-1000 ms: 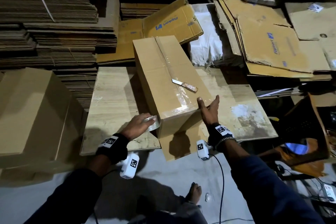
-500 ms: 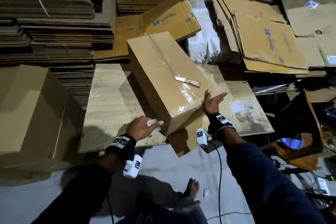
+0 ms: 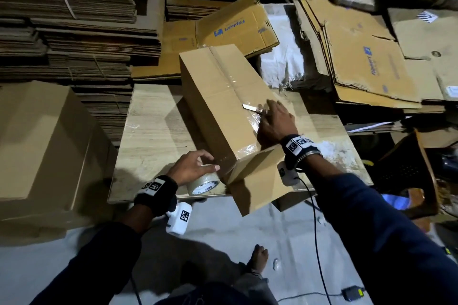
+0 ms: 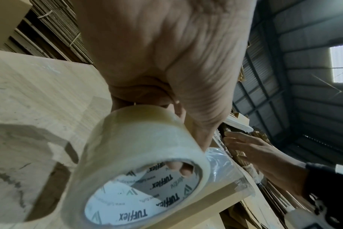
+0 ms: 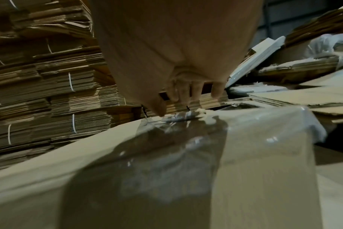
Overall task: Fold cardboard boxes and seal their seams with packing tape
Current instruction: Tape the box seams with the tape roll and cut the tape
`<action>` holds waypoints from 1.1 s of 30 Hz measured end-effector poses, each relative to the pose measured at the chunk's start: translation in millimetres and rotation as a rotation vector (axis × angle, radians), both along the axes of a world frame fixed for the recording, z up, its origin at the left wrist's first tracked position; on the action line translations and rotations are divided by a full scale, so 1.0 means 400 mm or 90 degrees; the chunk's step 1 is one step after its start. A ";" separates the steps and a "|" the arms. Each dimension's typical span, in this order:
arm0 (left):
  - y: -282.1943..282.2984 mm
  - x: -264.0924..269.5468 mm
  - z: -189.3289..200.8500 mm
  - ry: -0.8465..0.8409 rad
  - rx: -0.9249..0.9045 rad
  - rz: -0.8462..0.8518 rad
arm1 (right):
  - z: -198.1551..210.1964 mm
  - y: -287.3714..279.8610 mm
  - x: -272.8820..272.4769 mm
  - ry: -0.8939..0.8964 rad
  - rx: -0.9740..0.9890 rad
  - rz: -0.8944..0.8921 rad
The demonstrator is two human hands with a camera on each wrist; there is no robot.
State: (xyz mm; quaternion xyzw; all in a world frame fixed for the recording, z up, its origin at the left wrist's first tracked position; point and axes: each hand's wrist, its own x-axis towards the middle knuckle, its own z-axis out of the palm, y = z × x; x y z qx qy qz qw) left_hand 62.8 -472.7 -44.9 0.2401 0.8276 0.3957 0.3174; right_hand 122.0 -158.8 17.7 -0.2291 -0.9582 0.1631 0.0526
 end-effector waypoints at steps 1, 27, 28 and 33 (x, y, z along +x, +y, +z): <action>-0.001 0.000 -0.001 -0.009 0.012 -0.017 | 0.012 -0.005 -0.008 -0.031 0.017 0.027; 0.009 -0.006 0.003 -0.096 0.078 -0.022 | -0.001 -0.446 0.299 -0.177 -0.026 0.121; 0.012 -0.002 0.006 -0.093 0.073 -0.018 | -0.002 -0.454 0.297 -0.169 -0.019 0.123; 0.015 0.010 0.017 -0.056 0.051 -0.016 | 0.004 -0.475 0.278 -0.158 -0.005 0.112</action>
